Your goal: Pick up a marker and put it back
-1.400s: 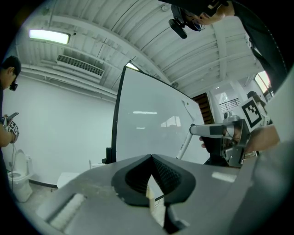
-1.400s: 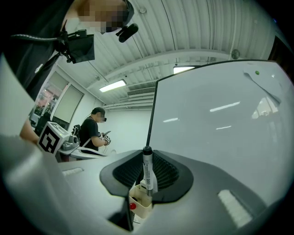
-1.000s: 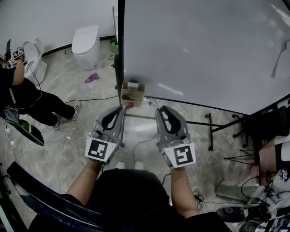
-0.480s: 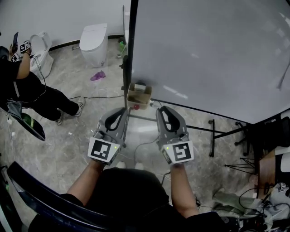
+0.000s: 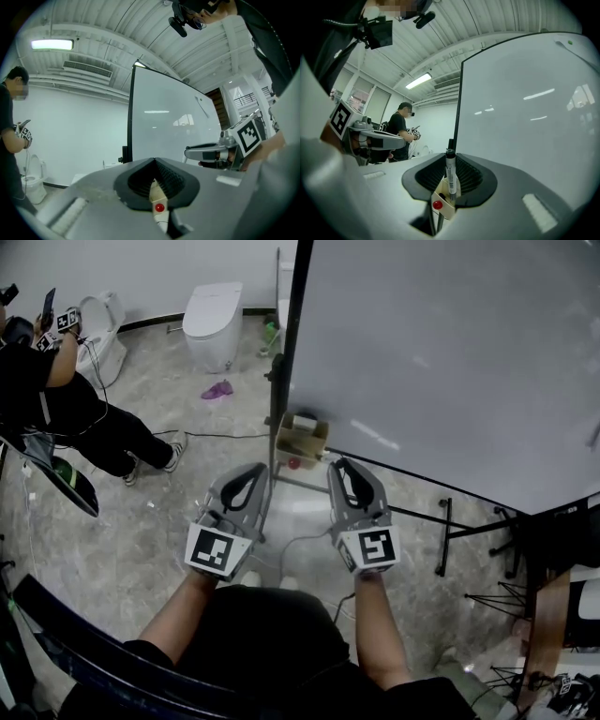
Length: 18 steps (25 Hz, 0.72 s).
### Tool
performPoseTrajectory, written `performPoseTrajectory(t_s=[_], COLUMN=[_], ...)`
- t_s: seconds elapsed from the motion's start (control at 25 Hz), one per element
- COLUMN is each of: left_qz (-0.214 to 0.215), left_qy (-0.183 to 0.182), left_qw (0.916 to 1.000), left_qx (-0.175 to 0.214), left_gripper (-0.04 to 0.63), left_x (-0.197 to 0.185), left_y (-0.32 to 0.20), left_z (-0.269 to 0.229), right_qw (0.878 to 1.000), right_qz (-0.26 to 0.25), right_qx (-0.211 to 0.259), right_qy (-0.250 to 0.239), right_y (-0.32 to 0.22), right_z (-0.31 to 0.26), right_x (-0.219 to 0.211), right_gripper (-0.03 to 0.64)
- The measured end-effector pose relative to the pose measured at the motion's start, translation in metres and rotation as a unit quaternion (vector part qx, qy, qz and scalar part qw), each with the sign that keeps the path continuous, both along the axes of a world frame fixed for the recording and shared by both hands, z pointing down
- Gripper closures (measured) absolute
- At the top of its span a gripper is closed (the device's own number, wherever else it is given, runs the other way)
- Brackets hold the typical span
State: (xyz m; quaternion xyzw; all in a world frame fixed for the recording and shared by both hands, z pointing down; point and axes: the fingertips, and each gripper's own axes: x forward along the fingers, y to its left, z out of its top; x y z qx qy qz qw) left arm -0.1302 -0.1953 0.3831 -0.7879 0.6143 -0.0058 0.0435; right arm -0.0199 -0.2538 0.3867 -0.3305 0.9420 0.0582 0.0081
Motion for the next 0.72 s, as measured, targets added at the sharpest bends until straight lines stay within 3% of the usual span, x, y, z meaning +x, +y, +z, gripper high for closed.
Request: performPoseTrajectory(t_s=[0.72], left_qz=[-0.028], left_qy=[0.003], left_qw=[0.9995], left_qx=[-0.014], left_gripper=[0.592], left_x=[-0.008], left_y=[0.0], left_z=[0.009], right_qw=[0.999], right_qz=[-0.012], right_qx=[-0.033], right_qy=[0.031], right_y=[-0.034], right_z=[0.047], right_x=[-0.018], right_gripper=[0.543])
